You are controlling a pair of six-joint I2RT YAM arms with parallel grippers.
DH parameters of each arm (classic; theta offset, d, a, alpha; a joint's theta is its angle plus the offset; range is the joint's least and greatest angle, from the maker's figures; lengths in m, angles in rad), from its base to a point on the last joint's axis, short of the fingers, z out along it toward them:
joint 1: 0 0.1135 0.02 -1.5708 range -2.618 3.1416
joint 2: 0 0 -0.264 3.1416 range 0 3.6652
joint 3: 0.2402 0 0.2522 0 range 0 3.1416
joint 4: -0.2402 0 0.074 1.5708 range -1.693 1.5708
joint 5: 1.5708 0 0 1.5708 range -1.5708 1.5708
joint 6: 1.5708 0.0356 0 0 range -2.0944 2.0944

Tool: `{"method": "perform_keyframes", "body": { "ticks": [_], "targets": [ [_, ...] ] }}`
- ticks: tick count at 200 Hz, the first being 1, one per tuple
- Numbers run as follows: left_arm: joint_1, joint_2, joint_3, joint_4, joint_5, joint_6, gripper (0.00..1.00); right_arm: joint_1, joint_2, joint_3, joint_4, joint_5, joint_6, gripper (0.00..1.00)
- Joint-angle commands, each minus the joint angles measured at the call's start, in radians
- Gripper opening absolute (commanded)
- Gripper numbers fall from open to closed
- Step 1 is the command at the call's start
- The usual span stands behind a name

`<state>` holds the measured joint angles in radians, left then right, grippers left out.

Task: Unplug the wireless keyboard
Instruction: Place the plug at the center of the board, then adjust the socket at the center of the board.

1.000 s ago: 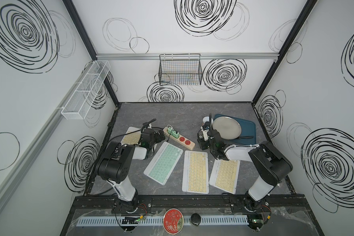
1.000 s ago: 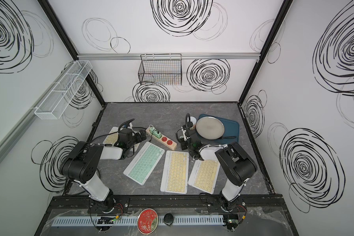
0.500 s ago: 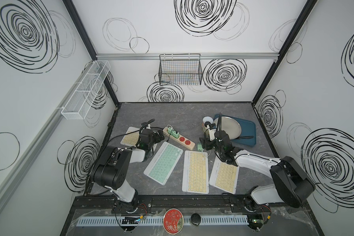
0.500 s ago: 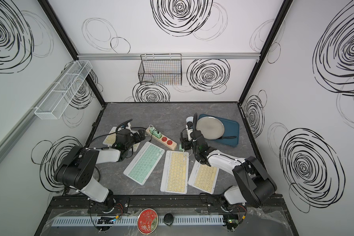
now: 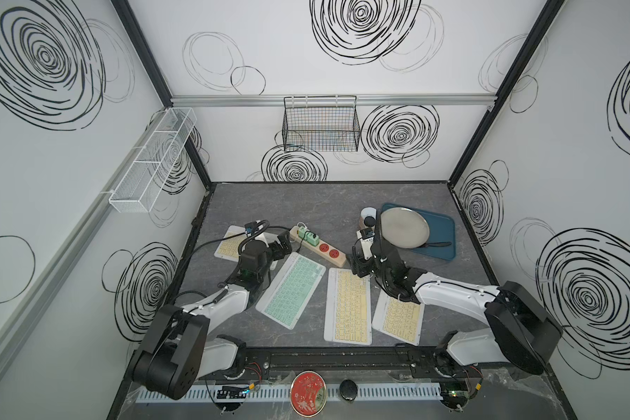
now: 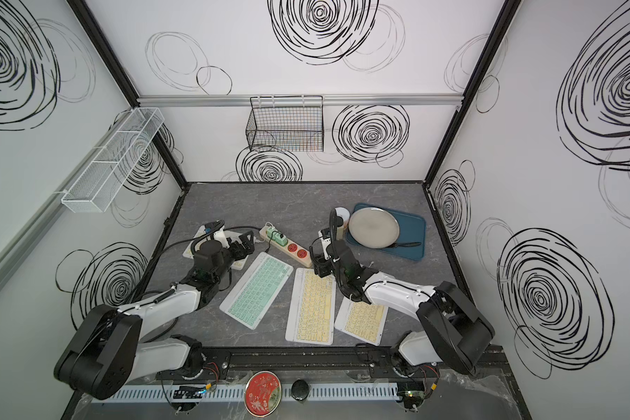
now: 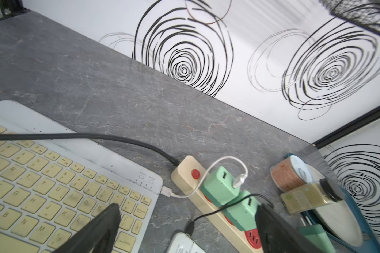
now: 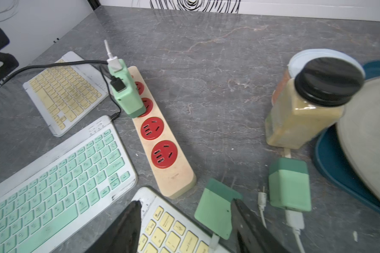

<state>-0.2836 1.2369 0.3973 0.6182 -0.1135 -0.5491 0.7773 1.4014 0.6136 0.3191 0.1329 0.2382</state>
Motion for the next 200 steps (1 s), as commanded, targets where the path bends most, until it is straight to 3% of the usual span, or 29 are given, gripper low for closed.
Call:
{"method": "perform_keyframes", "body": {
  "ticks": [1,38,84,133,200],
  "targets": [
    [-0.02,-0.049,-0.015,-0.037,0.007,0.032,0.99,0.032,0.054,0.059,0.058,0.0,-0.018,0.67],
    [-0.027,-0.06,-0.028,-0.055,0.002,0.026,0.99,0.055,0.224,0.204,0.0,-0.036,-0.039,0.66],
    [0.009,-0.07,-0.047,-0.067,-0.006,0.016,0.99,0.082,0.412,0.317,-0.119,0.089,-0.114,0.69],
    [0.043,-0.076,-0.083,-0.085,-0.008,-0.091,0.99,0.051,0.457,0.333,-0.135,0.172,-0.143,0.71],
    [0.018,-0.2,-0.077,-0.297,-0.091,-0.121,0.99,-0.069,0.482,0.326,-0.07,0.051,-0.121,0.7]
  ]
}}
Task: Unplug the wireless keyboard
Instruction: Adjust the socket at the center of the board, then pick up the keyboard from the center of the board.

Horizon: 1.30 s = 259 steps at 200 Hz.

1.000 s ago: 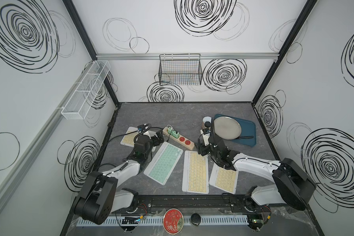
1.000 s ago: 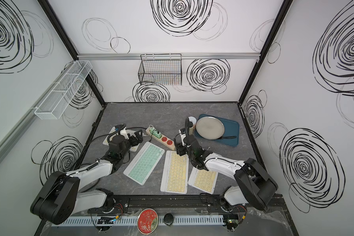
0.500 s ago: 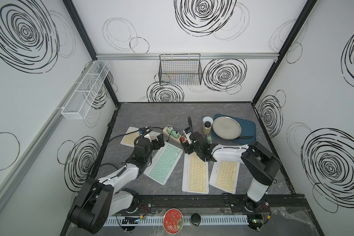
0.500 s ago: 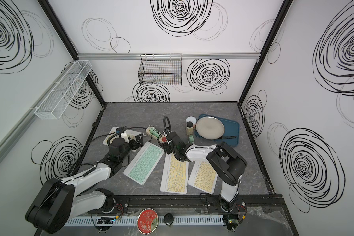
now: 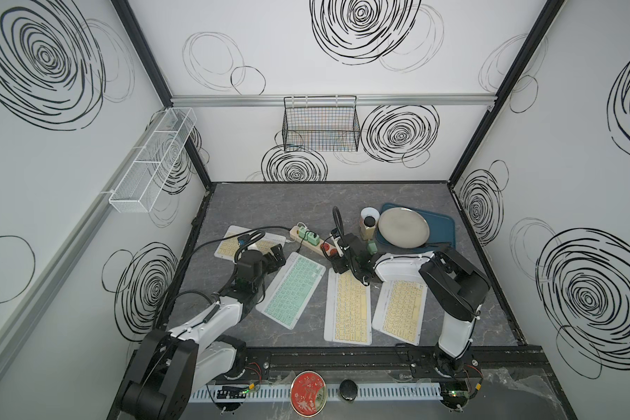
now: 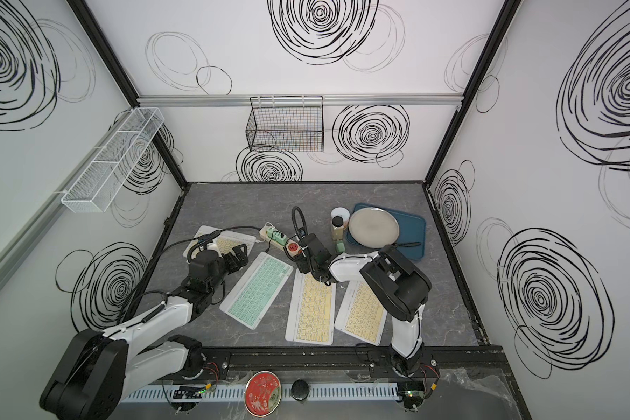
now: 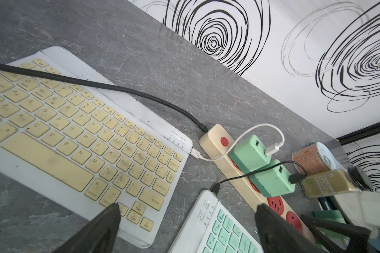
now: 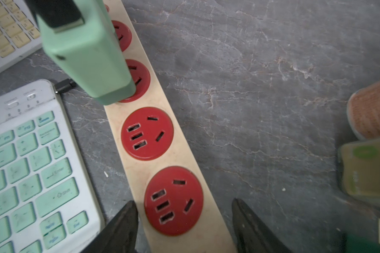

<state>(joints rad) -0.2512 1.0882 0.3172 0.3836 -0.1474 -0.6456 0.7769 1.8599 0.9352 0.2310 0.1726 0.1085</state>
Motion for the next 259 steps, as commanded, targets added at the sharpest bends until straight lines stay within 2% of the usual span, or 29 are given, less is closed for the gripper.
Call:
{"method": "perform_keyframes", "body": {
  "ticks": [1,26,45,61,81,92,115,142,172,221,259],
  "targets": [
    [-0.015,-0.054,0.003,-0.063,-0.059,-0.025,0.99,-0.07,0.024,0.006,0.017,0.009,0.011,0.7],
    [-0.02,-0.126,0.0,-0.11,-0.091,-0.078,0.99,-0.065,-0.001,0.02,0.012,-0.026,0.025,0.69],
    [0.001,-0.191,-0.029,-0.057,-0.037,-0.02,0.99,-0.035,-0.061,0.005,0.015,-0.031,0.045,0.69],
    [0.051,-0.264,-0.088,-0.03,0.0,-0.023,0.99,0.003,-0.131,-0.014,0.01,-0.019,0.076,0.69],
    [0.113,-0.38,-0.192,0.036,0.044,-0.099,0.99,0.053,-0.228,-0.063,0.038,-0.017,0.174,0.69],
    [0.122,-0.427,-0.212,0.046,0.067,-0.078,0.99,0.082,-0.271,-0.103,0.095,-0.024,0.252,0.69],
    [0.121,-0.485,-0.185,-0.058,0.029,-0.046,0.99,0.147,-0.308,-0.181,0.221,-0.028,0.384,0.69],
    [0.121,-0.491,-0.156,-0.136,0.03,-0.024,0.99,0.197,-0.272,-0.163,0.248,-0.039,0.461,0.67],
    [0.119,-0.487,-0.152,-0.156,0.059,-0.013,0.99,0.233,-0.179,-0.077,0.228,-0.072,0.469,0.67],
    [0.113,-0.458,-0.144,-0.172,0.075,0.01,0.99,0.219,-0.028,0.064,0.187,-0.125,0.468,0.66],
    [0.098,-0.408,-0.127,-0.181,0.092,0.028,0.99,0.168,0.072,0.164,0.132,-0.153,0.458,0.63]
  ]
}}
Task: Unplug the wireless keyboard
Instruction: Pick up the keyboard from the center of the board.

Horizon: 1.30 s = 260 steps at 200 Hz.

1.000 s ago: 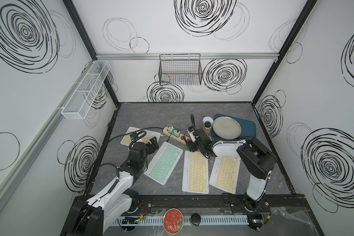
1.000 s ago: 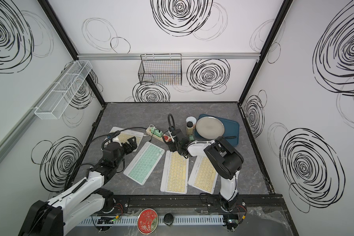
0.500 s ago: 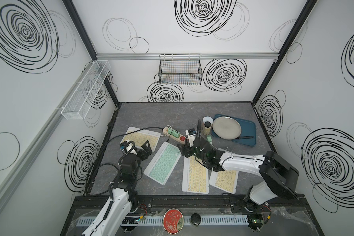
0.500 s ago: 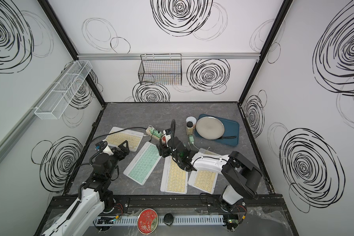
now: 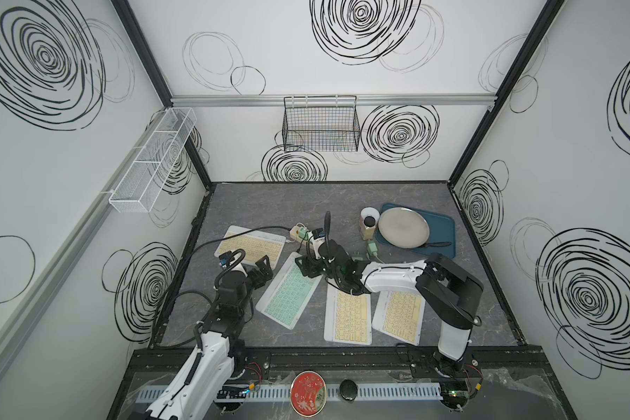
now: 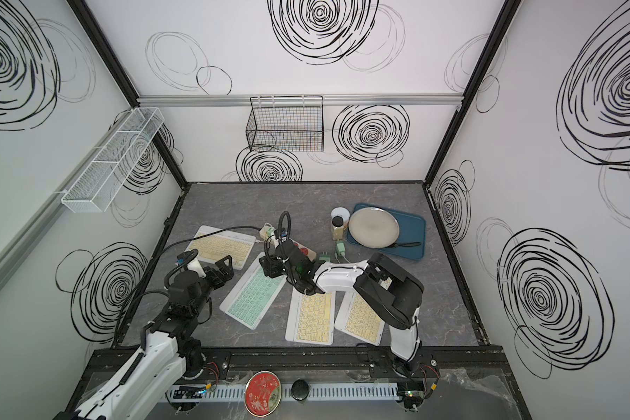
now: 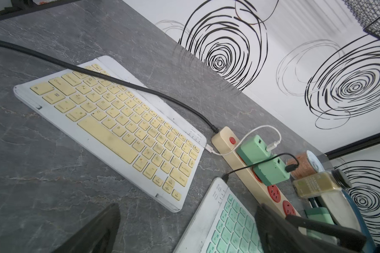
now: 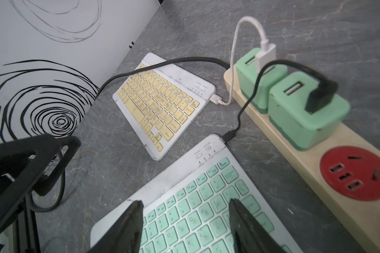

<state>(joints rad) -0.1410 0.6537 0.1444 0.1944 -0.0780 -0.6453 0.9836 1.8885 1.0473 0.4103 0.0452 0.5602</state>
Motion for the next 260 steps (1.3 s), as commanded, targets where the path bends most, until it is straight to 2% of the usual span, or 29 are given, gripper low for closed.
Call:
{"method": "perform_keyframes", "body": {
  "ticks": [1,46,96,142,201,224,260],
  "targets": [
    [-0.013,0.029,0.047,0.007,0.023,0.028,0.99,-0.04,0.046,0.053,-0.047,-0.027,0.006,0.62],
    [-0.058,0.094,0.083,-0.019,0.011,0.049,0.99,-0.098,0.136,0.118,-0.037,-0.097,0.016,0.57],
    [-0.096,0.125,0.087,-0.029,-0.009,0.056,0.99,-0.125,0.219,0.17,-0.007,-0.139,0.026,0.56],
    [-0.108,0.131,0.092,-0.046,-0.017,0.055,0.99,-0.116,0.3,0.252,-0.006,-0.102,0.042,0.56],
    [-0.118,0.127,0.095,-0.05,-0.03,0.056,0.99,-0.095,0.382,0.295,0.093,-0.058,0.113,0.57],
    [-0.118,0.134,0.096,-0.049,-0.029,0.059,0.99,-0.077,0.377,0.27,0.148,-0.024,0.107,0.57],
    [-0.12,0.135,0.095,-0.044,-0.026,0.059,1.0,-0.066,0.406,0.293,0.195,-0.052,0.076,0.57]
  ]
}}
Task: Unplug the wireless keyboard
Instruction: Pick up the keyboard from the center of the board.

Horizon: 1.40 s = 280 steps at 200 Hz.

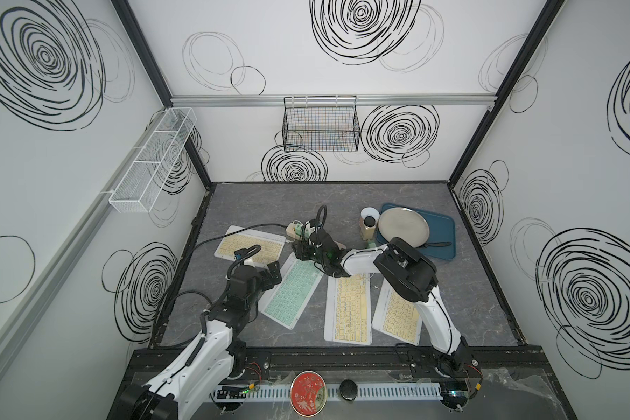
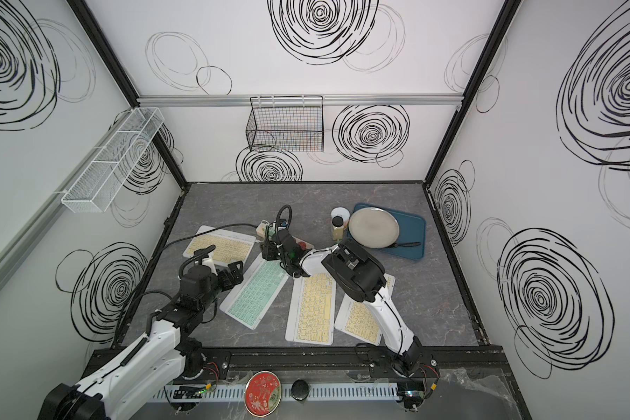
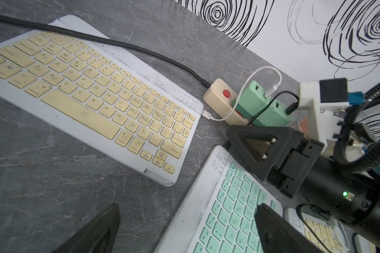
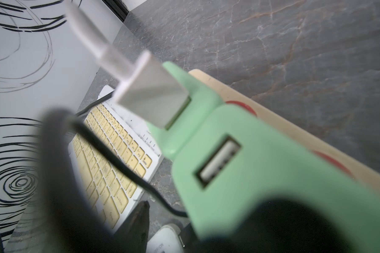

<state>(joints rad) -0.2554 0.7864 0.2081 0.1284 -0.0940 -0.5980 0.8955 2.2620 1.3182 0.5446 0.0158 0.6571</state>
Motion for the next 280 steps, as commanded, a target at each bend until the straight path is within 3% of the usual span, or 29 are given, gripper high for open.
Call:
{"method": "perform_keyframes", "body": {
  "ticks": [1,66,115,173,233,247,262,280],
  "targets": [
    [-0.005,0.001,0.031,0.023,-0.01,0.012,1.0,0.023,0.033,0.023,0.06,-0.023,-0.022,0.57],
    [-0.005,-0.012,0.03,0.02,-0.012,0.01,0.99,0.009,0.055,0.033,0.057,-0.025,-0.042,0.55],
    [-0.006,-0.001,0.031,0.023,-0.012,0.014,0.99,0.007,0.047,0.03,0.063,-0.034,-0.101,0.28],
    [-0.004,0.009,0.046,0.021,-0.016,0.027,0.99,0.007,0.003,0.02,0.056,-0.04,-0.138,0.03],
    [-0.005,0.032,0.057,0.035,-0.046,0.031,0.99,0.005,-0.045,-0.004,0.067,-0.067,-0.148,0.0],
    [-0.005,0.056,0.056,0.052,-0.016,0.027,1.0,0.004,-0.051,0.005,0.058,-0.095,-0.158,0.07],
    [-0.004,0.089,0.056,0.073,0.012,0.024,0.99,0.005,-0.065,-0.001,0.057,-0.099,-0.165,0.0],
    [-0.007,0.134,0.06,0.091,0.038,0.024,0.99,0.003,-0.083,-0.015,0.069,-0.108,-0.165,0.0]
  ]
}}
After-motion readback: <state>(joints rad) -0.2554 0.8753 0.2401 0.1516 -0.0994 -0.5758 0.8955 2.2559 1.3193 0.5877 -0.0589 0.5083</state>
